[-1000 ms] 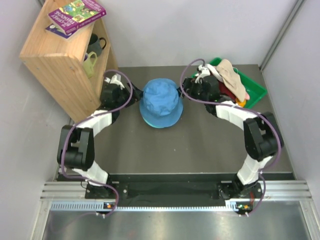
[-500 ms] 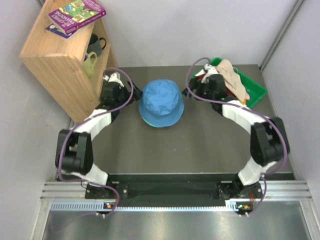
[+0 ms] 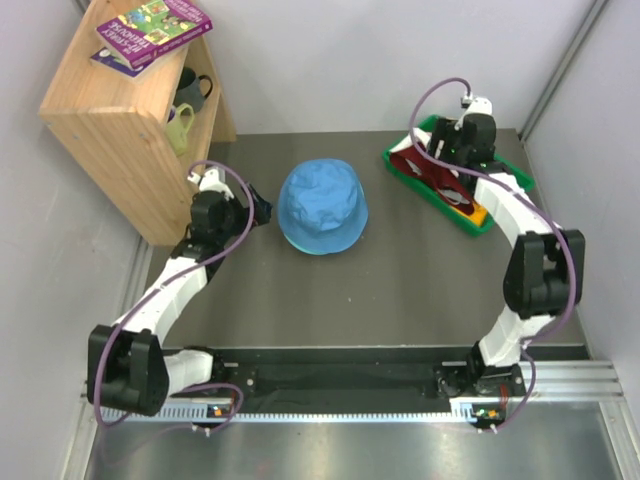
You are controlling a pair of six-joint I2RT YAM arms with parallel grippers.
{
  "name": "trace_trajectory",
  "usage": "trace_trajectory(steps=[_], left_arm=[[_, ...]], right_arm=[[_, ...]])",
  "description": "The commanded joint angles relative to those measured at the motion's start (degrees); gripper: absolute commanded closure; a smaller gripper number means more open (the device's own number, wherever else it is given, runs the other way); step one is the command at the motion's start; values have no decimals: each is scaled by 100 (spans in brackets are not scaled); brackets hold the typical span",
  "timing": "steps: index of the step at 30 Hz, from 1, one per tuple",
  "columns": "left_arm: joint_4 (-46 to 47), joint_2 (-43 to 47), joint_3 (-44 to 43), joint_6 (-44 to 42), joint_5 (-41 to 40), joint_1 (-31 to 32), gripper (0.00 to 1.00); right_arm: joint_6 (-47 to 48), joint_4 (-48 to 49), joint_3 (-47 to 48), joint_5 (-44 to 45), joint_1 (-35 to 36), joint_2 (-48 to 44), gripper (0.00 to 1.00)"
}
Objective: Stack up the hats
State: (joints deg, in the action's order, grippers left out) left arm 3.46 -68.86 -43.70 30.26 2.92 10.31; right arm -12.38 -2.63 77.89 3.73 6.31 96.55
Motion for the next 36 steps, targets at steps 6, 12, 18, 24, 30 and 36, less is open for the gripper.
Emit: trace_trajectory(steps=[6, 12, 18, 24, 30, 36], left_arm=[[-214, 584, 362, -336, -90, 24, 1], [-250, 777, 468, -328, -72, 24, 1], [-311, 892, 477, -389, -160, 24, 1], [-477, 962, 398, -451, -177, 24, 1], [-706, 1182, 292, -539, -432, 15, 1], [-698, 1498, 266, -539, -547, 24, 1]], right_arm=[[632, -439, 1728, 927, -138, 1497, 21], [632, -799, 2475, 814, -305, 2148, 28], [781, -1116, 2670, 542, -376, 2447, 39], [816, -1292, 2714, 190, -507, 2526, 79], [527, -1582, 2969, -127, -815, 2009, 100], [219, -1319, 2137, -355, -771, -28, 100]])
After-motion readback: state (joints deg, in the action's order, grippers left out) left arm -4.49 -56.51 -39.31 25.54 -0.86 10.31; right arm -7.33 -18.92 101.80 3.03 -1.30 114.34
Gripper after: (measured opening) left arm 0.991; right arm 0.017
